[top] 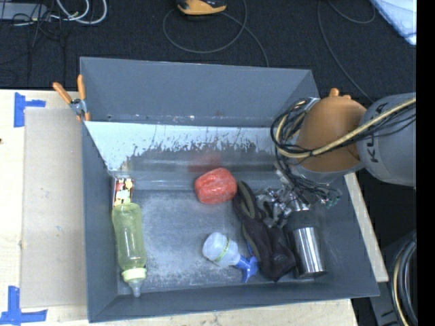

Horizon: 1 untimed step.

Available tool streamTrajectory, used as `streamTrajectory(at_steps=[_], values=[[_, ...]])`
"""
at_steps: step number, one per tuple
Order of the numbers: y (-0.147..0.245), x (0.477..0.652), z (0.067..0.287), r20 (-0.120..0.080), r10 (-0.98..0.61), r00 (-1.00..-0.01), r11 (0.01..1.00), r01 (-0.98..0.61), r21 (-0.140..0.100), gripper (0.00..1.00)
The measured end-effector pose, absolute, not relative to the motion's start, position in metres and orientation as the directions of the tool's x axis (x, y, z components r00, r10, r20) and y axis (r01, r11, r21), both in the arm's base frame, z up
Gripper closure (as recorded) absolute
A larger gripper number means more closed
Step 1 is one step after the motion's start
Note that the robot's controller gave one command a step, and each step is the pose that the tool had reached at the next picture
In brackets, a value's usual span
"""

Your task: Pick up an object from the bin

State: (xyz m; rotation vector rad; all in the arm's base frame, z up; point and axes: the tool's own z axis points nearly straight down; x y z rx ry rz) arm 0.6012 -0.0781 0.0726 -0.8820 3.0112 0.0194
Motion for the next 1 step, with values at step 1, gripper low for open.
streamTrajectory(at_steps=[1], values=[[-0.0781, 0.6011, 0.0726, -0.007, -0.539, -0.842, 0.842, -0.539, 0.011, 1.0]])
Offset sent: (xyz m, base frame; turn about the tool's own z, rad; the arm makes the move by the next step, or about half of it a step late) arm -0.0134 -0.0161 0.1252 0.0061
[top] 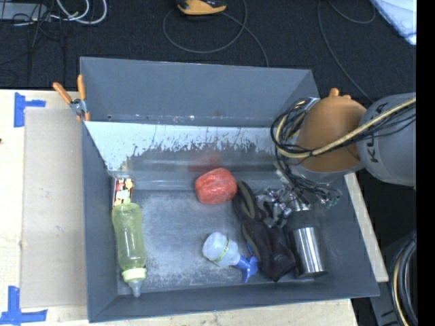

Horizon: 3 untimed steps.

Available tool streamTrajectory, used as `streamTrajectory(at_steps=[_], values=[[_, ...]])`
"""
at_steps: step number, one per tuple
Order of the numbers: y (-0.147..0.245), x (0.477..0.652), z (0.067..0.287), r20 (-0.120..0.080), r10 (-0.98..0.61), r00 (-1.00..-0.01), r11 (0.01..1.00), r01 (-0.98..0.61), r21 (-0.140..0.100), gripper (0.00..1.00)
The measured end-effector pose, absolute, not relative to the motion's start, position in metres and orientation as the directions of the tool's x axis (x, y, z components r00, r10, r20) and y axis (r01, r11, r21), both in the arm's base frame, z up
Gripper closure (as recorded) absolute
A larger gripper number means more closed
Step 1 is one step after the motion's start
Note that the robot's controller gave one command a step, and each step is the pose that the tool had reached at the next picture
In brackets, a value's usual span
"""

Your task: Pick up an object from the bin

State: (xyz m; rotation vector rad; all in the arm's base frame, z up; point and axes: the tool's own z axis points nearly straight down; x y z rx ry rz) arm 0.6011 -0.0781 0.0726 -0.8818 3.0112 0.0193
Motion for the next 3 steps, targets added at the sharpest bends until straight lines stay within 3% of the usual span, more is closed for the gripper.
streamTrajectory(at_steps=[1, 2, 3], values=[[-0.086, 0.593, 0.118, 0.001, -0.538, -0.843, 0.843, -0.538, 0.011, 1.0], [-0.089, 0.595, 0.139, -0.004, -0.532, -0.847, 0.847, -0.532, 0.008, 1.0], [-0.076, 0.587, 0.1, -0.008, -0.646, -0.763, 0.763, -0.646, 0.005, 1.0]])
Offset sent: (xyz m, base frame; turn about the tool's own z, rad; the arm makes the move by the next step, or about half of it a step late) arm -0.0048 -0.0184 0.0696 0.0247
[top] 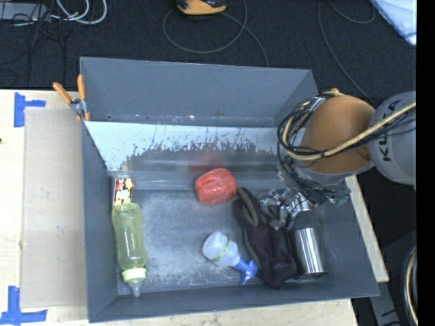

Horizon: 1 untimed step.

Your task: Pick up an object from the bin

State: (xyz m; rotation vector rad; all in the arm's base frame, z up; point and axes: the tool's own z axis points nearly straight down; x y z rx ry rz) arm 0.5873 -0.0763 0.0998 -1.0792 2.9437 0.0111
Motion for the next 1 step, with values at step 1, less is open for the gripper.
streamTrajectory(at_steps=[1], values=[[-0.0952, 0.5753, 0.0809, -0.001, -0.232, -0.973, 0.973, -0.232, 0.011, 1.0]])
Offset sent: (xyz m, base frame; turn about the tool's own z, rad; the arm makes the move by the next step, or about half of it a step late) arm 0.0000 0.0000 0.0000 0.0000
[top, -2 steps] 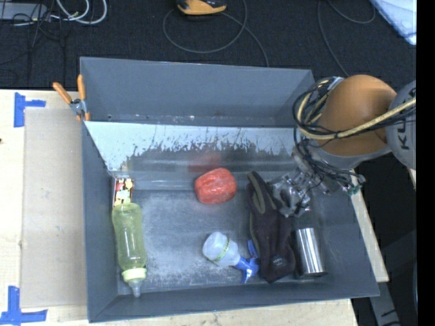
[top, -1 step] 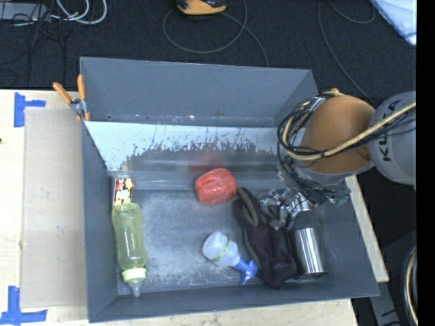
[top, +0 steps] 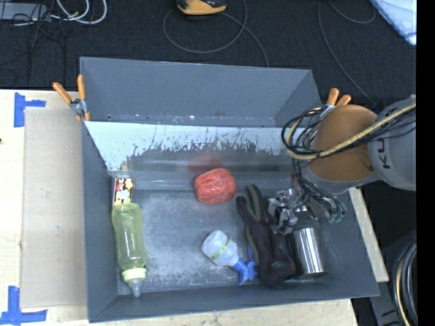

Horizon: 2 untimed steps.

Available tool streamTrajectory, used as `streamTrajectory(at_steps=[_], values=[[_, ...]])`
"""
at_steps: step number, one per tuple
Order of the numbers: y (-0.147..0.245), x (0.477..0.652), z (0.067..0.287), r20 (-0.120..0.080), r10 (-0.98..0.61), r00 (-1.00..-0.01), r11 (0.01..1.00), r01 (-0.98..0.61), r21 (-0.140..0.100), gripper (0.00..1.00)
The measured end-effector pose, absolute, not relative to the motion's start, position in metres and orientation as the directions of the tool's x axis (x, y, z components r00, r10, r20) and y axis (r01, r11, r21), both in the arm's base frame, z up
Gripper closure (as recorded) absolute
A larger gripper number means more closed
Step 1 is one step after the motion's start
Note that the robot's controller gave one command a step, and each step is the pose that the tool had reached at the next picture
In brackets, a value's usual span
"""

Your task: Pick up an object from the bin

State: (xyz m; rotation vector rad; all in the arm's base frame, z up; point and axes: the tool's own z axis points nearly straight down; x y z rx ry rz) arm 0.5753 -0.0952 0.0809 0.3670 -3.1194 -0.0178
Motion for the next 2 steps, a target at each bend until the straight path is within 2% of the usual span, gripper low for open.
streamTrajectory(at_steps=[1, 2], values=[[-0.095, 0.575, 0.081, -0.001, -0.234, -0.972, 0.972, -0.234, 0.011, 1.0], [-0.102, 0.569, 0.202, -0.001, -0.236, -0.972, 0.972, -0.236, 0.012, 1.0]])
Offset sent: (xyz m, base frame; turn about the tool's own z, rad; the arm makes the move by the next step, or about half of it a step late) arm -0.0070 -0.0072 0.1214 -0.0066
